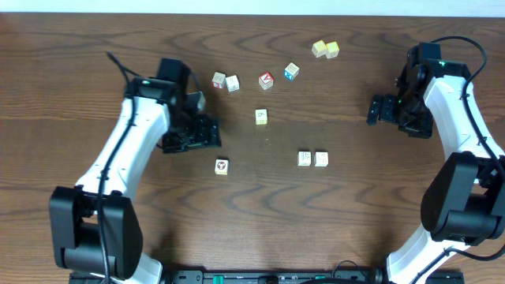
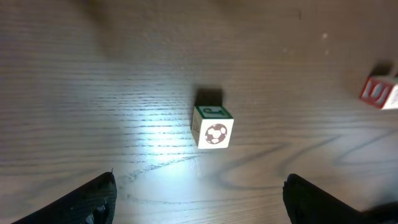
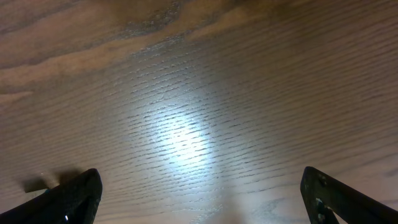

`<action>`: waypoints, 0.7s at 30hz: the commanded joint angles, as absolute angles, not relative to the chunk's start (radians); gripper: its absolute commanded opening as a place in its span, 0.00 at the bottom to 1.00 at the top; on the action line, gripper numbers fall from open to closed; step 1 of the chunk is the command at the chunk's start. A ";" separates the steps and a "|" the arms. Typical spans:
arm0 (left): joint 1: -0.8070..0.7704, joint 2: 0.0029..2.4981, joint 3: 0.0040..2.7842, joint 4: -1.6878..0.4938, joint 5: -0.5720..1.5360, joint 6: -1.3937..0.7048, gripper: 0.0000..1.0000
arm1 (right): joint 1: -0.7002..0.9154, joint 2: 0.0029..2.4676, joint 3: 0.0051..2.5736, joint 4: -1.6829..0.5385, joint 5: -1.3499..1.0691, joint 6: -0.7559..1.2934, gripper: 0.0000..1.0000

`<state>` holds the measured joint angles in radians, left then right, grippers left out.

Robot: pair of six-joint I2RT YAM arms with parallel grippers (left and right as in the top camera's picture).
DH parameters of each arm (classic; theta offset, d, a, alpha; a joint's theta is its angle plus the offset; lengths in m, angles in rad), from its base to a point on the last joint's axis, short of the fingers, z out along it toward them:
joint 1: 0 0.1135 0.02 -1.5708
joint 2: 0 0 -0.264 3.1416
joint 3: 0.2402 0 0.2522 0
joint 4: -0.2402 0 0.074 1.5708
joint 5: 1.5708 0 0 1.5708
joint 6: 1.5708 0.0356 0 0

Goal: Lift 4 blocks

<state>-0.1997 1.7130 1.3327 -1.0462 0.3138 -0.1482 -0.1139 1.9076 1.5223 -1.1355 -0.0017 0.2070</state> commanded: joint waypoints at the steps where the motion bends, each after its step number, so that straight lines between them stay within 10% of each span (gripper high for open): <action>1: -0.239 1.729 1.306 -1.042 0.216 -0.127 0.86 | -0.117 1.908 1.535 -1.137 0.010 0.197 0.99; 21: -0.339 1.729 1.085 -0.728 0.219 -0.135 0.86 | -0.117 1.908 1.535 -1.137 0.010 0.197 0.99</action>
<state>-0.3378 1.7191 1.0969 -0.7444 0.2306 -0.1341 -0.1139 1.9076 1.5223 -1.1362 -0.0013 0.2070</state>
